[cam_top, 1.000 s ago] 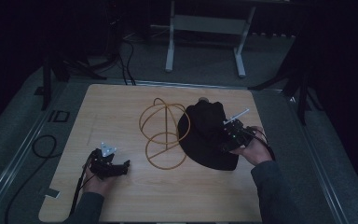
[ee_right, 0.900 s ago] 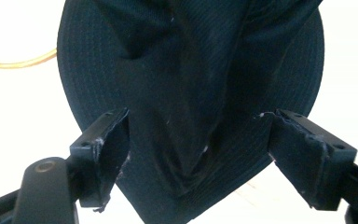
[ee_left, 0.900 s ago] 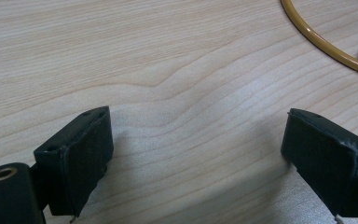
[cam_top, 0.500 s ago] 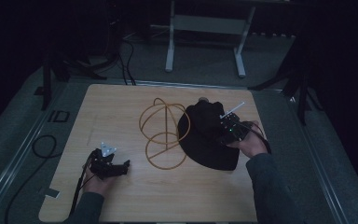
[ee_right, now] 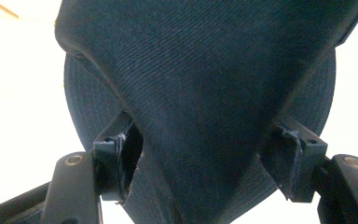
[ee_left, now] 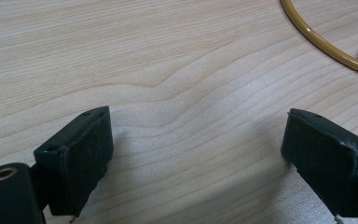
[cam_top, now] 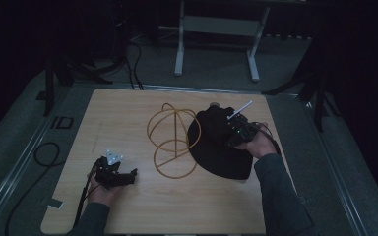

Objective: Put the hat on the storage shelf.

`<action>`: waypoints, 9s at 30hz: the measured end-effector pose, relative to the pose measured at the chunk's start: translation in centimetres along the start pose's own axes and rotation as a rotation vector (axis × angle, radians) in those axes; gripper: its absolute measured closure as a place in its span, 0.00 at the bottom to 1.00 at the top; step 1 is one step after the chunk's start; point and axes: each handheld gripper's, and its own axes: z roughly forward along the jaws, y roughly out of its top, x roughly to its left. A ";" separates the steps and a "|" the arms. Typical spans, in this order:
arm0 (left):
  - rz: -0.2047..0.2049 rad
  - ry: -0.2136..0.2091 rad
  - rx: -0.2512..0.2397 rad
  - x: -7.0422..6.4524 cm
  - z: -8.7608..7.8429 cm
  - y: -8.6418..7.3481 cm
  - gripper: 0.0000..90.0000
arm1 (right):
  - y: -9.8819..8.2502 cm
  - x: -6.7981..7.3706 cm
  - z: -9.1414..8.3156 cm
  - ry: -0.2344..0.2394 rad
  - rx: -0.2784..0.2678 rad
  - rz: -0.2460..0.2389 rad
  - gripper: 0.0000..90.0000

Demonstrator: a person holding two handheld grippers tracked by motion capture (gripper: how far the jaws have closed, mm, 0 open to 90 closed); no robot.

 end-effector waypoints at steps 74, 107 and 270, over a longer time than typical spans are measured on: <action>-0.001 0.001 -0.001 0.0 0.0 0.0 0.10 | -1.3 -0.3 -6.1 0.012 -0.134 -0.091 0.98; -0.001 0.001 0.000 0.0 0.0 0.0 0.10 | -1.7 -1.2 -9.3 0.016 -0.138 -0.197 0.98; -0.003 0.000 -0.001 0.0 0.0 0.0 0.10 | 5.4 7.8 -16.1 0.250 -0.316 -0.488 0.97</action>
